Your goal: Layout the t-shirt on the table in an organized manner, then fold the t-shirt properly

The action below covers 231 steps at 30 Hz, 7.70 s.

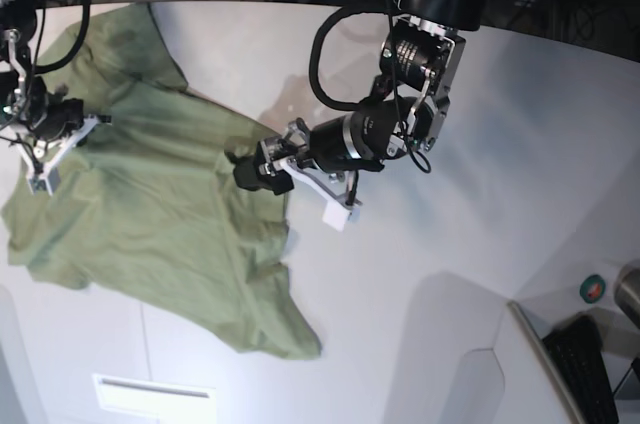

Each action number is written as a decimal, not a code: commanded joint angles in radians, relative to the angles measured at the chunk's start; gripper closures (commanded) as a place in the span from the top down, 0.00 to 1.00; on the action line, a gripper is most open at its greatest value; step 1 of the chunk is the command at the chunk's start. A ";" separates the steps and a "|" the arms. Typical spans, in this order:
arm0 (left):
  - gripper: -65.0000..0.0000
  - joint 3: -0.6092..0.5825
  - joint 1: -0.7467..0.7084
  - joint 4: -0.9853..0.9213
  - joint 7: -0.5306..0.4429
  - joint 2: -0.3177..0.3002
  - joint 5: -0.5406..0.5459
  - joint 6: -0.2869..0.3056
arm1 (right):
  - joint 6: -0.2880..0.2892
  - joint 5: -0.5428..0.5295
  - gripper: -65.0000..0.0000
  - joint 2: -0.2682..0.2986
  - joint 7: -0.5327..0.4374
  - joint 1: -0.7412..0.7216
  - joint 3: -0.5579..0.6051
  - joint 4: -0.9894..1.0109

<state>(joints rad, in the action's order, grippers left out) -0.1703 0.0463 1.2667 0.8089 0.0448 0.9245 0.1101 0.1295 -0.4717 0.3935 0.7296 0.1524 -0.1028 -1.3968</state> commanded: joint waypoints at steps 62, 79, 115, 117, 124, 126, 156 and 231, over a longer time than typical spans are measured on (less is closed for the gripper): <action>0.00 0.969 -0.385 0.290 -0.006 -0.293 0.028 0.013 | -0.092 1.145 0.55 -0.371 -0.170 -0.139 0.796 0.080; 0.00 0.969 -0.379 0.288 -0.006 -0.293 0.028 0.013 | -0.089 1.145 0.18 -0.371 -0.170 -0.141 0.796 0.083; 0.00 0.969 -0.377 0.287 -0.007 -0.311 0.026 0.013 | -0.093 0.710 0.59 -0.528 -0.245 -0.270 1.098 -0.072; 0.09 0.966 -0.377 0.287 -0.007 -0.309 0.026 0.013 | -0.093 0.710 0.70 -0.508 -0.245 -0.265 1.096 -0.118; 0.68 0.777 -0.377 0.296 -0.013 -0.306 0.026 0.013 | -0.095 0.710 0.66 -0.410 -0.247 -0.228 0.943 -0.250; 0.75 0.722 -0.377 0.287 -0.016 -0.277 0.029 0.015 | -0.089 0.709 0.55 -0.397 -0.247 -0.201 0.785 -0.250; 0.76 0.661 -0.510 0.259 -0.191 -0.112 0.028 0.015 | 0.134 0.709 0.00 -0.373 -0.249 -0.075 -0.028 -0.097; 0.00 0.476 -0.379 0.209 -0.144 -0.076 0.029 0.015 | 0.140 0.202 0.00 -0.069 0.242 -0.221 -0.463 0.001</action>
<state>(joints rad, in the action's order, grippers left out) 0.3038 -0.3313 1.4597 0.6701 -0.0238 0.9405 0.1123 0.2699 -0.2695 0.3115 0.9680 -0.0559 -0.5716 -1.3952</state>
